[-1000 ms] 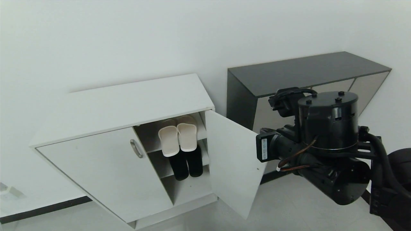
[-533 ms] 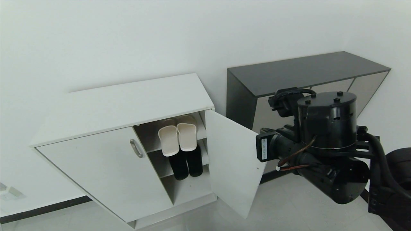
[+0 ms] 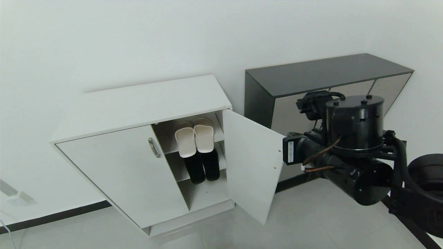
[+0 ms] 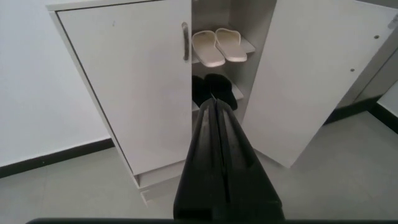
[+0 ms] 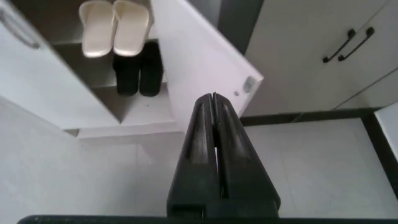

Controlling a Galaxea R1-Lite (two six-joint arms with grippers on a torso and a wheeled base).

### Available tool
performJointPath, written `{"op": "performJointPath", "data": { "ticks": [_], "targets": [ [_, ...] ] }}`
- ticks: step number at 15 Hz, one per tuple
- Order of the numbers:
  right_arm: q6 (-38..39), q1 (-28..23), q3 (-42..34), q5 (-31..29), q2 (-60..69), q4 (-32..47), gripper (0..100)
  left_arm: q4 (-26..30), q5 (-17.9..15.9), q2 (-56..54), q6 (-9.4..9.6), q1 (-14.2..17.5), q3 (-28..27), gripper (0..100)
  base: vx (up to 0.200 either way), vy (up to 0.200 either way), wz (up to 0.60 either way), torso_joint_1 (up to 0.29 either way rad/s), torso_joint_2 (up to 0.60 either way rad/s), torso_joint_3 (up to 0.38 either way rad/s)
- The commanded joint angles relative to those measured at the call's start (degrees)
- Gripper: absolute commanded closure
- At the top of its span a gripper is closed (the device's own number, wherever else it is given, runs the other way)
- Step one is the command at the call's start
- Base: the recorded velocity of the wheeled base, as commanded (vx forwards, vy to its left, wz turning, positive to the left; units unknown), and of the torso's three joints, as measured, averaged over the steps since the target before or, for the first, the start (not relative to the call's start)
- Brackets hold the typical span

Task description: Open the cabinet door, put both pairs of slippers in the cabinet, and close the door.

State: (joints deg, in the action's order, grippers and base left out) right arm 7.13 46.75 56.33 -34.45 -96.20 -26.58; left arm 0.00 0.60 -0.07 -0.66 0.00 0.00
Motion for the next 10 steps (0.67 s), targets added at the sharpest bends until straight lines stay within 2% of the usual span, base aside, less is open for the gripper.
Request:
{"op": "performJointPath", "data": {
  "ticks": [1,7,10],
  "targets": [
    [-0.19,-4.12,0.53,2.72,-2.77,-2.78,100,0.0,0.02,0.07,-0.04,0.0,0.0,100,0.0,0.0,0.0,0.0,0.0,0.0],
    [0.43,-13.09,5.19,9.05,-8.83,-3.75,100,0.0,0.02,0.07,-0.04,0.0,0.0,100,0.0,0.0,0.0,0.0,0.0,0.0],
    [2.54,-14.67,7.3,11.86,-12.09,-3.83,100,0.0,0.02,0.07,-0.04,0.0,0.0,100,0.0,0.0,0.0,0.0,0.0,0.0]
  ]
}}
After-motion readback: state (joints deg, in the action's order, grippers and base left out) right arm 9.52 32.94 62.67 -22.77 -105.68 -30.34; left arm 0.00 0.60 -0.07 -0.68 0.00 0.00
